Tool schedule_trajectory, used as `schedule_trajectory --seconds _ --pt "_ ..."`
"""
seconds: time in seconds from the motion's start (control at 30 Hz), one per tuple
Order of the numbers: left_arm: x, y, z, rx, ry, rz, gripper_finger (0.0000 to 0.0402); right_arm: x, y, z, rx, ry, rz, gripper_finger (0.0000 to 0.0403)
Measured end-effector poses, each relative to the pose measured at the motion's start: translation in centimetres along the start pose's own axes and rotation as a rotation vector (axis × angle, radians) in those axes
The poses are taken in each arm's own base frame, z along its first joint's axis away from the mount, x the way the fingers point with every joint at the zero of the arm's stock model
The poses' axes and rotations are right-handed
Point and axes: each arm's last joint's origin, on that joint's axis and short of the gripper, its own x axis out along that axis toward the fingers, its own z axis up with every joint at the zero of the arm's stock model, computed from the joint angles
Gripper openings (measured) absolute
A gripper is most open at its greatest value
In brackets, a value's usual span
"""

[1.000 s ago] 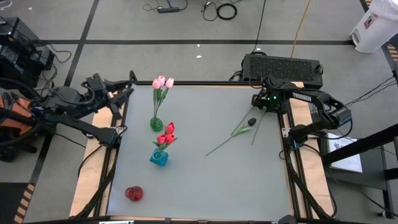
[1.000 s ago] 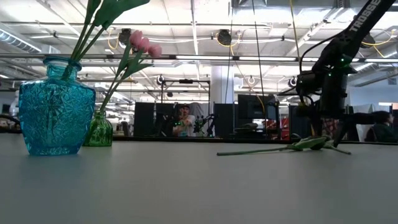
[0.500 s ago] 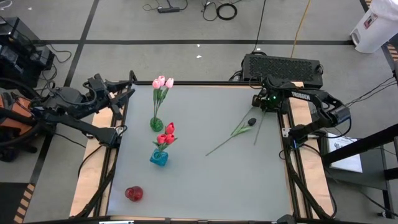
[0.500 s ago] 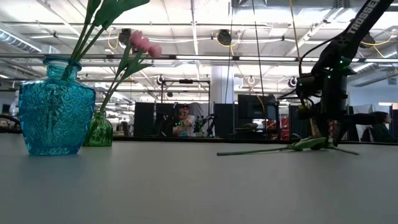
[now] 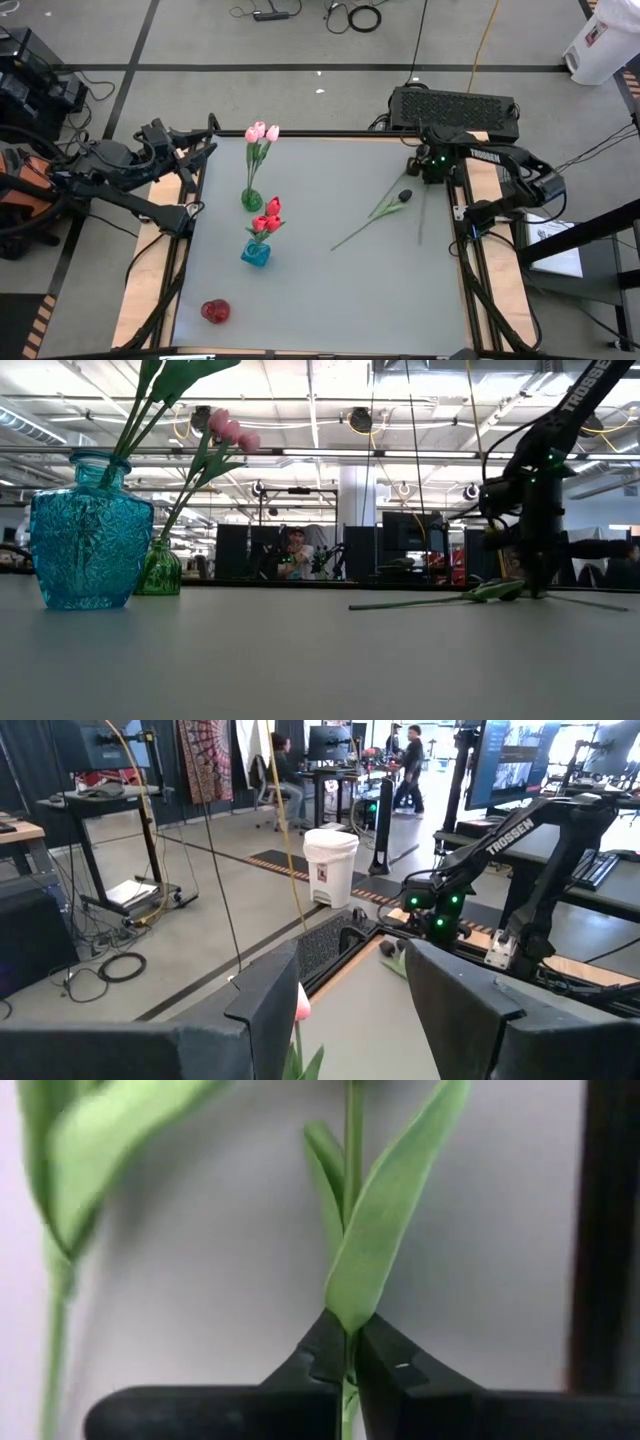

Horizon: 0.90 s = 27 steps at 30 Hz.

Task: Sort flowers into vase by color
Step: Put the top right black flower into the red vase

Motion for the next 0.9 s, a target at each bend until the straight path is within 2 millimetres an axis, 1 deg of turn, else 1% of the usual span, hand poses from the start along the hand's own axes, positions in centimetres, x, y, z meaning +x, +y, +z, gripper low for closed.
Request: schedule_trajectory --seconds 0.17,0.27,0.47,0.63,0.77,0.9 --pt "0.0 0.0 0.0 0.000 0.000 0.000 0.0191 -1.1 -0.7 -0.8 -0.037 0.011 -0.031 0.0003" --pt "0.0 0.0 0.0 0.000 0.000 0.000 0.0191 -2.1 -1.1 -1.3 -0.050 -0.012 -0.035 0.0002" --pt "0.0 0.0 0.0 0.000 0.001 -0.010 0.0191 -4.6 -1.8 -2.4 -0.045 -0.100 0.036 0.0002" --pt "0.0 -0.1 0.0 0.000 0.002 -0.015 0.0191 -7.2 -2.5 -3.6 -0.032 -0.213 0.193 0.0002" --pt "0.0 -0.1 0.0 -0.002 0.002 -0.015 0.0191 -9.6 -2.9 -4.6 -0.055 -0.323 0.390 0.0002" --pt "0.0 -0.1 0.2 -0.015 -0.011 -0.018 0.0191 -12.8 -3.1 -5.5 -0.084 -0.458 0.569 0.0002"
